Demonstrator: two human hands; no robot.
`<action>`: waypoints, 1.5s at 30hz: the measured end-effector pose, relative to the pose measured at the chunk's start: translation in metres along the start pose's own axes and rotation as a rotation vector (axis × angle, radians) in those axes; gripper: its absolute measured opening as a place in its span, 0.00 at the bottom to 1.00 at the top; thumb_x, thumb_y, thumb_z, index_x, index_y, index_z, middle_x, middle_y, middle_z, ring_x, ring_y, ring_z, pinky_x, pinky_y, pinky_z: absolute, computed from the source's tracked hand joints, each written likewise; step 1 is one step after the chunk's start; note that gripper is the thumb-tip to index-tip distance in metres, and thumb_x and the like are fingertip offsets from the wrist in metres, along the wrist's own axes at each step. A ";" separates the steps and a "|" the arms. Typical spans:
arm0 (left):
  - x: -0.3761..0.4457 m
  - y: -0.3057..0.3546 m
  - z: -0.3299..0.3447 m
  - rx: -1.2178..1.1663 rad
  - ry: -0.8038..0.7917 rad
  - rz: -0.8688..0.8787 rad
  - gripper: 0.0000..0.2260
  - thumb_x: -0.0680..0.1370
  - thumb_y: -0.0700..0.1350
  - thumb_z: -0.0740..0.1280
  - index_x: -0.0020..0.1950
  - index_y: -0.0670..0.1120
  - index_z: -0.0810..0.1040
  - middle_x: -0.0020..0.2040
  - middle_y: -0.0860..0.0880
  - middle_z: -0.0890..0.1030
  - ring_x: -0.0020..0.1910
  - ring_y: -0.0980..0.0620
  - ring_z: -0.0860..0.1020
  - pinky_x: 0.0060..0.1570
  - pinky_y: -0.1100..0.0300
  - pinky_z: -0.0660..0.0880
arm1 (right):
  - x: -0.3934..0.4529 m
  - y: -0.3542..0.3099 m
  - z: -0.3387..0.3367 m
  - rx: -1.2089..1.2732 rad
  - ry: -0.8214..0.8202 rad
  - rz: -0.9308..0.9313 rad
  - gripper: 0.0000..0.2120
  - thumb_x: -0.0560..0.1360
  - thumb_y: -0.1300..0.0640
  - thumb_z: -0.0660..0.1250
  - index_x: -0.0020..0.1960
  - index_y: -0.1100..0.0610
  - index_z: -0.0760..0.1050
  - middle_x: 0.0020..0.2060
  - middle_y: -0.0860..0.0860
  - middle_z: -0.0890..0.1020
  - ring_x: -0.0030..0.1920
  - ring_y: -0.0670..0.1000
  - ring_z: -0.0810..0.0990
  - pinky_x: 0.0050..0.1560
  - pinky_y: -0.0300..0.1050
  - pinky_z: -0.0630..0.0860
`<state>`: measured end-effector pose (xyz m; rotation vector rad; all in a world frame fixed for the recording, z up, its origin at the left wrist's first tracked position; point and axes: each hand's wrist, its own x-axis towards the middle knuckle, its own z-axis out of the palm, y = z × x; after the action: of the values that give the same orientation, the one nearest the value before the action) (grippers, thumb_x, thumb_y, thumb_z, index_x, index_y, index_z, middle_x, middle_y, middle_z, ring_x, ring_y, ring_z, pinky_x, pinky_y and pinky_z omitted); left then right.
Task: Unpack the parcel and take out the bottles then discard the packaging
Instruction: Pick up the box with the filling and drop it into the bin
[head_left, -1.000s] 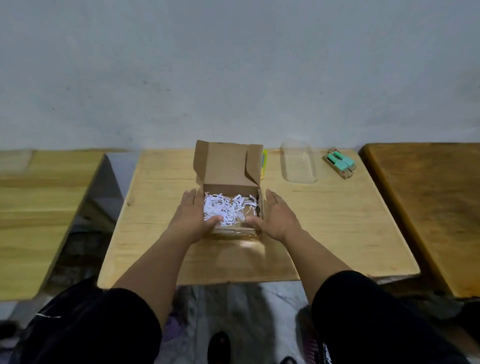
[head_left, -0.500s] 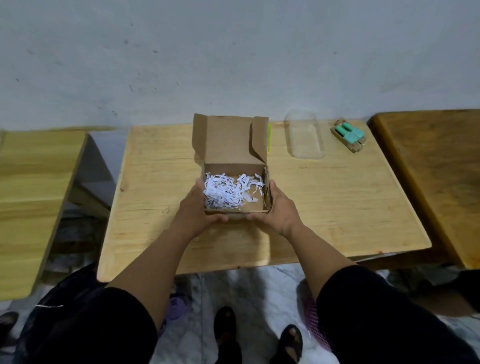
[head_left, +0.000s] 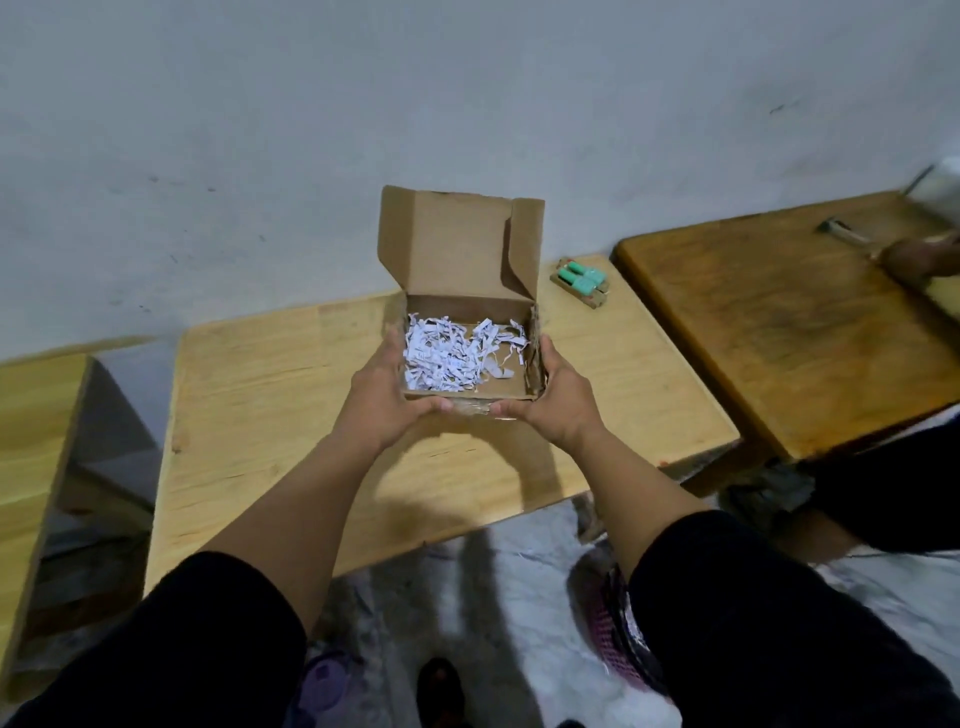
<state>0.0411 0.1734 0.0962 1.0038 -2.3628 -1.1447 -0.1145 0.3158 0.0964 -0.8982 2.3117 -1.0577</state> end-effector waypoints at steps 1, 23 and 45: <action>0.003 0.012 0.007 0.012 -0.017 0.031 0.48 0.61 0.49 0.80 0.74 0.52 0.56 0.67 0.50 0.74 0.65 0.50 0.73 0.61 0.65 0.65 | -0.004 0.004 -0.013 0.002 0.031 0.006 0.55 0.57 0.51 0.81 0.75 0.55 0.53 0.68 0.52 0.72 0.67 0.52 0.71 0.67 0.41 0.67; -0.110 0.182 0.339 0.072 -0.704 0.345 0.45 0.60 0.52 0.80 0.71 0.53 0.61 0.67 0.51 0.73 0.66 0.50 0.71 0.68 0.56 0.66 | -0.248 0.259 -0.201 0.103 0.480 0.622 0.56 0.57 0.51 0.81 0.75 0.53 0.51 0.68 0.52 0.71 0.67 0.53 0.70 0.70 0.44 0.66; -0.091 0.034 0.572 0.608 -1.074 0.458 0.35 0.77 0.48 0.65 0.76 0.43 0.49 0.77 0.41 0.52 0.75 0.42 0.56 0.70 0.52 0.60 | -0.203 0.484 -0.076 0.005 0.187 0.884 0.49 0.68 0.49 0.72 0.76 0.57 0.43 0.76 0.55 0.52 0.75 0.55 0.55 0.72 0.43 0.57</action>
<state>-0.2295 0.5680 -0.2328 -0.2022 -3.6353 -0.8800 -0.2026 0.7387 -0.2119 0.2676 2.4316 -0.7513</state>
